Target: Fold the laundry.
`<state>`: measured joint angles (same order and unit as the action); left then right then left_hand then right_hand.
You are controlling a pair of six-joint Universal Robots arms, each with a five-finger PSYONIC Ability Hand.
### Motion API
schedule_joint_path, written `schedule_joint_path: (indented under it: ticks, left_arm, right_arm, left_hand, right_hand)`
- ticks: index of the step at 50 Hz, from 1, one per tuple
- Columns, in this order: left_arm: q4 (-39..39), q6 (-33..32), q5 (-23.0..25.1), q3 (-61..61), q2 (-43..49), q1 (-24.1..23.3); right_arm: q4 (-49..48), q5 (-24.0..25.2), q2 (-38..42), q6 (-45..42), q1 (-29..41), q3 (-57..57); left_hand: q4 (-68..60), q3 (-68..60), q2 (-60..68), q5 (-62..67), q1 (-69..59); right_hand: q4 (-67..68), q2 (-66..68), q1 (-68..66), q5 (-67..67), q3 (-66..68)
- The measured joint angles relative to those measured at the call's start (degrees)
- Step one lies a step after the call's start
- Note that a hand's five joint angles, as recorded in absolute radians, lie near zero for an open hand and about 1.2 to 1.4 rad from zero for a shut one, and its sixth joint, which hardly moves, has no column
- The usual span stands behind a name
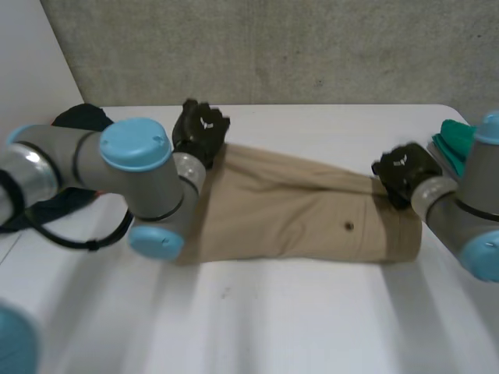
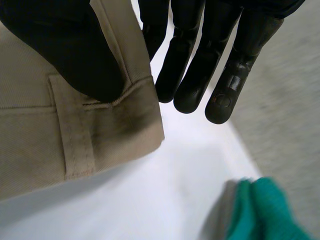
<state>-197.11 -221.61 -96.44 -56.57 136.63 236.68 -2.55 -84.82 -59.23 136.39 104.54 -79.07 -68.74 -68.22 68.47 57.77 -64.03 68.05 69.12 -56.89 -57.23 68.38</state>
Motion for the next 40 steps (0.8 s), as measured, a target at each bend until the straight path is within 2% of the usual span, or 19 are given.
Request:
schedule_joint_path:
  ticks: [5, 7, 9, 10, 11, 12, 13, 14, 17, 18, 19, 22, 25, 27, 28, 29, 30, 35, 40]
  left_arm:
    - [-8.34, -7.11, 0.22, 12.78, 11.82, 1.16]
    - [-9.76, -8.20, 0.47, 17.47, 15.94, 1.40]
    - [-9.76, -8.20, 0.47, 17.47, 15.94, 1.40]
    - [-10.75, -8.60, 1.11, 20.97, 19.11, 1.52]
    - [-11.40, -8.59, 1.69, 22.22, 20.35, 1.54]
    - [-12.54, -8.44, 2.68, 23.08, 21.47, 1.45]
    - [-12.97, -8.36, 2.97, 23.11, 21.66, 1.41]
    - [-14.48, -8.05, 3.81, 22.52, 21.65, 1.20]
    - [-15.63, -7.78, 4.30, 21.65, 21.19, 0.99]
    - [-18.18, -7.08, 5.11, 18.69, 19.32, 0.46]
    - [-20.44, -6.33, 5.56, 15.21, 16.89, -0.03]
    - [-23.28, -5.12, 5.83, 9.55, 12.70, -0.73]
    - [-25.80, -3.51, 5.73, 1.88, 6.72, -1.56]
    - [-26.39, -2.67, 5.47, -1.94, 3.88, -1.84]
    - [-26.64, -1.98, 5.18, -4.86, 1.84, -1.99]
    - [-26.64, -1.98, 5.18, -4.86, 1.84, -1.99]
    - [-26.75, -0.83, 4.62, -9.29, -1.09, -2.14]
    - [-26.01, 3.03, 2.65, -18.93, -6.81, -2.34]
    - [-24.64, 8.61, 0.99, -26.82, -11.44, -2.42]
  right_arm:
    - [-12.73, -1.96, 9.11, -1.43, 1.38, 6.84]
    - [-16.03, -2.05, 11.90, -2.16, 1.62, 8.62]
    - [-16.03, -2.05, 11.90, -2.16, 1.62, 8.62]
    - [-18.61, -2.16, 14.16, -2.86, 1.85, 10.08]
    - [-21.65, -2.34, 16.93, -3.82, 2.24, 11.98]
    - [-24.01, -2.73, 18.94, -4.51, 2.70, 13.60]
    - [-24.30, -2.82, 19.12, -4.56, 2.77, 13.79]
    - [-25.08, -3.18, 19.31, -4.46, 3.00, 14.19]
    - [-25.28, -3.41, 18.98, -4.15, 3.11, 14.12]
    - [-25.17, -3.71, 17.87, -3.33, 3.16, 13.58]
    - [-23.90, -4.05, 14.57, -1.06, 3.05, 11.68]
    - [-22.10, -4.11, 11.54, 1.02, 2.92, 9.92]
    - [-14.95, -3.58, 3.72, 6.90, 2.42, 5.33]
    - [-12.69, -3.21, 2.16, 8.39, 2.19, 4.38]
    - [-7.84, -2.16, -0.26, 11.29, 1.54, 2.76]
    - [-7.84, -2.16, -0.26, 11.29, 1.54, 2.76]
    - [-1.48, -0.45, -2.27, 14.74, 0.44, 1.16]
    - [7.60, 3.02, -3.31, 19.60, -1.57, -1.24]
    - [6.84, 4.68, -0.55, 21.02, -2.40, -3.10]
  left_hand:
    - [0.00, 0.00, 0.01, 0.00, 0.00]
    - [0.02, 0.00, 0.05, 0.00, 0.00]
    - [0.02, 0.00, 0.05, 0.00, 0.00]
    - [11.27, 10.84, -11.04, -10.41, 9.87]
    - [11.27, 10.84, -11.04, -10.41, 9.87]
    - [36.82, 36.79, -37.62, -35.74, 38.54]
    - [36.82, 36.79, -37.62, -35.74, 38.54]
    - [52.60, 51.24, -52.04, -51.10, 51.69]
    - [54.69, 53.47, -54.16, -53.15, 52.60]
    - [57.01, 56.22, -56.66, -55.07, 53.02]
    - [57.07, 56.23, -56.80, -55.08, 53.02]
    - [57.07, 56.23, -56.80, -55.07, 53.02]
    - [57.07, 56.23, -56.80, -55.07, 53.02]
    - [57.07, 56.23, -56.80, -55.07, 53.02]
    - [57.07, 56.23, -56.80, -55.07, 53.02]
    - [57.07, 56.23, -56.80, -55.07, 53.02]
    - [57.07, 56.23, -56.80, -55.08, 53.02]
    - [57.07, 56.23, -56.80, -55.07, 53.02]
    - [57.07, 56.23, -56.80, -55.08, 53.02]
  right_hand:
    - [0.00, 0.00, 0.00, 0.00, 0.01]
    - [-9.31, -11.21, 6.18, 7.83, -9.53]
    - [-9.31, -11.21, 6.18, 7.83, -9.53]
    - [-24.26, -26.71, 20.27, 21.32, -24.52]
    - [-34.26, -35.63, 30.08, 31.19, -34.45]
    - [-49.88, -51.13, 42.28, 47.65, -50.12]
    - [-49.88, -51.13, 42.28, 47.65, -50.12]
    - [-54.52, -56.00, 45.20, 53.03, -55.70]
    - [-54.64, -56.15, 45.27, 53.29, -56.15]
    - [-54.64, -56.15, 45.27, 53.34, -56.18]
    - [-54.64, -56.15, 45.27, 53.36, -56.18]
    - [-54.64, -56.15, 45.27, 53.36, -56.18]
    - [-54.64, -56.15, 45.27, 53.36, -56.18]
    - [-54.64, -56.15, 45.27, 53.36, -56.18]
    - [-53.13, -54.16, 43.99, 51.60, -53.28]
    - [-53.13, -54.16, 43.99, 51.60, -53.28]
    - [-49.75, -51.01, 41.41, 48.80, -49.75]
    - [-48.99, -50.99, 40.94, 48.07, -49.09]
    - [-48.38, -50.99, 40.21, 47.38, -48.50]
